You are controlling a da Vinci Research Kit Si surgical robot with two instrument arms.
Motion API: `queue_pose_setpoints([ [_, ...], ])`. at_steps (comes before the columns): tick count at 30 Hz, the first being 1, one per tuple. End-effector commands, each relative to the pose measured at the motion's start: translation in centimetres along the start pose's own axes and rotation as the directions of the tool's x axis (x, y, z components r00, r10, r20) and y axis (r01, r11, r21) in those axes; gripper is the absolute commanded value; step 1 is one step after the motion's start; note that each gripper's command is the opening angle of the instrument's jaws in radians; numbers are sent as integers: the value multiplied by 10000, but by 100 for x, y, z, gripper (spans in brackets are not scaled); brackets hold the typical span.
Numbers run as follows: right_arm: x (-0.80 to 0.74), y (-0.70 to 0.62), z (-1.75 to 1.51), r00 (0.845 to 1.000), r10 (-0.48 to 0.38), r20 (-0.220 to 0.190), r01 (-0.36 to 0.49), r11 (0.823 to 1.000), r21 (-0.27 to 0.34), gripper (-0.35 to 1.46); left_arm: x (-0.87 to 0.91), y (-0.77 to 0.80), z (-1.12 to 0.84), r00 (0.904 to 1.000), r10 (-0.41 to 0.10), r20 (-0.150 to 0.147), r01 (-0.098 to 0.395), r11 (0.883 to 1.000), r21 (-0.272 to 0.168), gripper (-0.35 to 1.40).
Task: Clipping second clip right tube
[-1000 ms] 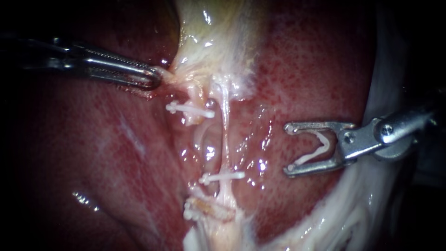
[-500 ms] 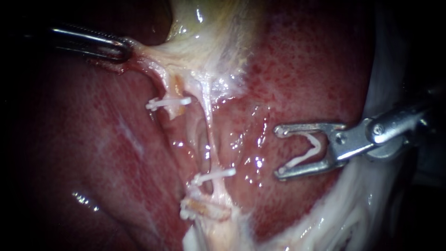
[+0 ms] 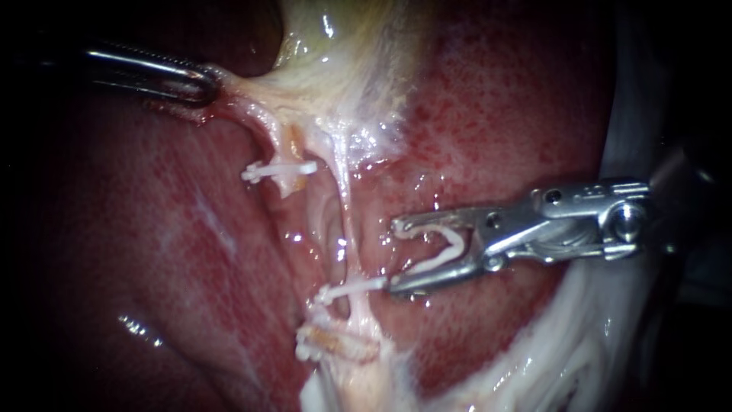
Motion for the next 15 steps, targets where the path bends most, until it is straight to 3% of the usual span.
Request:
queue_pose_setpoints([
  [1,-2,3,7,9999,161,-29,-160,9998,143,50,0,0,0,10000,0,3,0,10000,2,-35],
  [10,-13,19,40,9924,1209,-224,-1178,9871,1086,49,0,0,0,10000,1,3,-1,10000,0,-35],
  [15,-12,21,43,9761,2032,-771,-1845,9622,2004,49,0,0,0,10000,2,3,-2,10000,-1,-35],
])
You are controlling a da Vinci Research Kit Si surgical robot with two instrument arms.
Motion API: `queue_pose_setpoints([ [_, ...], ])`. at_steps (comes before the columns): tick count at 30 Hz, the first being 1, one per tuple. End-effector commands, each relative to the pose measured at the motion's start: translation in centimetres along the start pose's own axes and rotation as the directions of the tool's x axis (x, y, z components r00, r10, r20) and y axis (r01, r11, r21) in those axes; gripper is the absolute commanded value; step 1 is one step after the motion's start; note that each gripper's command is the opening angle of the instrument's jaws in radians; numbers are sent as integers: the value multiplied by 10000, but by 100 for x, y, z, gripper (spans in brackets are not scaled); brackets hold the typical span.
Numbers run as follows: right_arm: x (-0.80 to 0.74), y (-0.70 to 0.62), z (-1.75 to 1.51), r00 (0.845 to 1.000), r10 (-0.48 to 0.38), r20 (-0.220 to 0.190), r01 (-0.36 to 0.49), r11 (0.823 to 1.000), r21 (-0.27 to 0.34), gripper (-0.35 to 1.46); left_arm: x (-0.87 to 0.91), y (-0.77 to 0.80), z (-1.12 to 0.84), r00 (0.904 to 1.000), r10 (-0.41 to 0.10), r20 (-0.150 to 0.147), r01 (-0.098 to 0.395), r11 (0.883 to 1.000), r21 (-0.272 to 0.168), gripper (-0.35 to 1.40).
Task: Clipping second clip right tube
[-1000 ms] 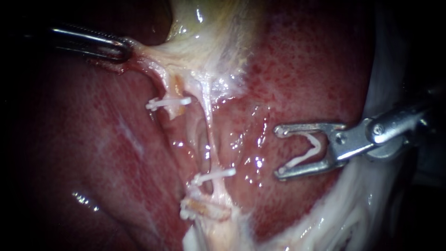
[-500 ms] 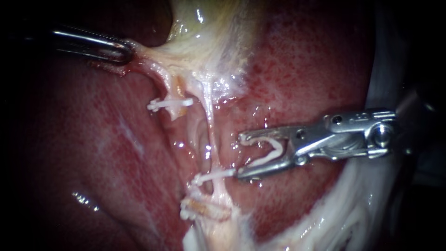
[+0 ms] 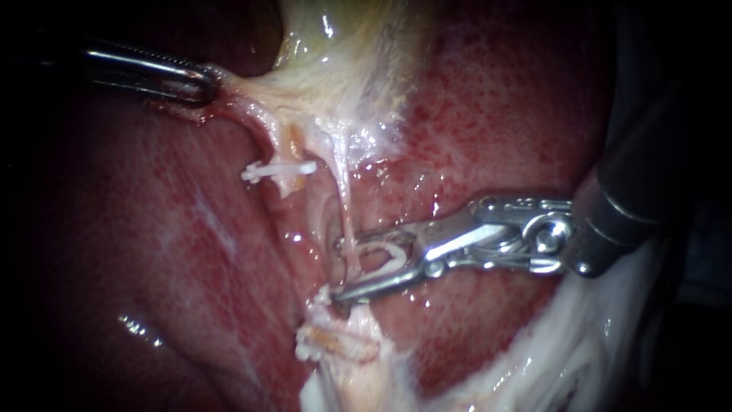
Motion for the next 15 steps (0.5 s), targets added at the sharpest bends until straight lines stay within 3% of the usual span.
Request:
queue_pose_setpoints([
  [1,1,-1,0,9998,61,-174,-58,9998,175,49,0,0,0,10000,4,2,-4,10000,-5,-35],
  [9,11,-17,4,9938,629,-918,-471,9851,1652,48,0,-1,1,10000,5,2,-5,10000,-7,-35],
  [15,19,-26,2,9938,670,-882,-492,9804,1907,42,0,-2,1,10000,6,3,-6,10000,-8,-35],
])
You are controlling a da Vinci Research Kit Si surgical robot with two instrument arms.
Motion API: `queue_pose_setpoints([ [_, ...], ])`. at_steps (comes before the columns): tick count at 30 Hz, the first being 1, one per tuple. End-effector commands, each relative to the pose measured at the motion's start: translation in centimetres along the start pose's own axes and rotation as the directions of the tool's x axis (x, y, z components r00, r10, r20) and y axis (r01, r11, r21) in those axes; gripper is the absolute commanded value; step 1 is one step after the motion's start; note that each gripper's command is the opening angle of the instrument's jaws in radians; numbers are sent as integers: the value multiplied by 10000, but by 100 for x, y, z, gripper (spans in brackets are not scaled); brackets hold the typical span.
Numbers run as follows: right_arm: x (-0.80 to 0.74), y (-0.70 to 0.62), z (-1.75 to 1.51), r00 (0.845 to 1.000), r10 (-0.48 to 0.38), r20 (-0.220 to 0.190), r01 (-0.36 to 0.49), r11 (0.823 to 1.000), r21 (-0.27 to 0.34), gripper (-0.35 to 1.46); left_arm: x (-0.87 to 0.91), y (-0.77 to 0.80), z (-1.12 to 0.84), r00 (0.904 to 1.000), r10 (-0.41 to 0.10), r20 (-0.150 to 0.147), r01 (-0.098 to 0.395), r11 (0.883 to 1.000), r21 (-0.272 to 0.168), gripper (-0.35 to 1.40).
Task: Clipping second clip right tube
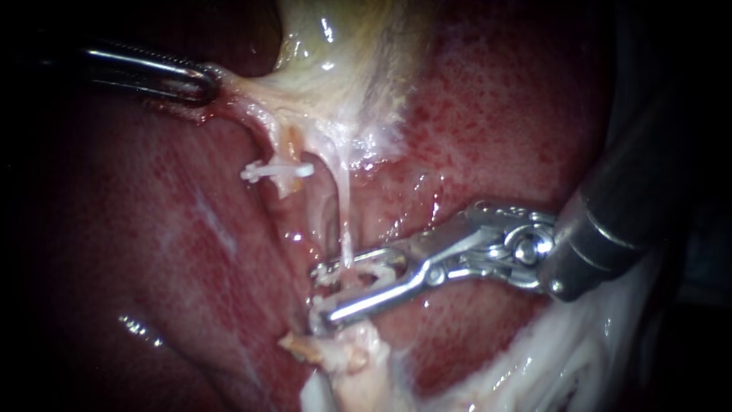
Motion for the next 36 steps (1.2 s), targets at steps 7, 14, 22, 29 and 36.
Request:
queue_pose_setpoints([
  [7,-3,4,-6,10000,-12,32,12,10000,10,16,0,0,1,10000,-2,0,2,10000,-6,-35],
  [14,-4,5,-9,9998,-15,209,10,9997,262,-22,0,-1,1,10000,-1,0,1,10000,-7,-35],
  [22,-5,5,-10,9992,29,386,-48,9987,503,-35,-1,-1,1,10000,-2,0,2,10000,-6,-35],
  [29,-5,4,-10,9992,29,389,-48,9987,505,-35,0,-1,1,10000,-2,0,2,10000,-7,-35],
  [36,-7,5,-9,9992,19,398,-39,9987,504,-35,0,-2,1,10000,-5,0,5,10000,-7,-35],
])
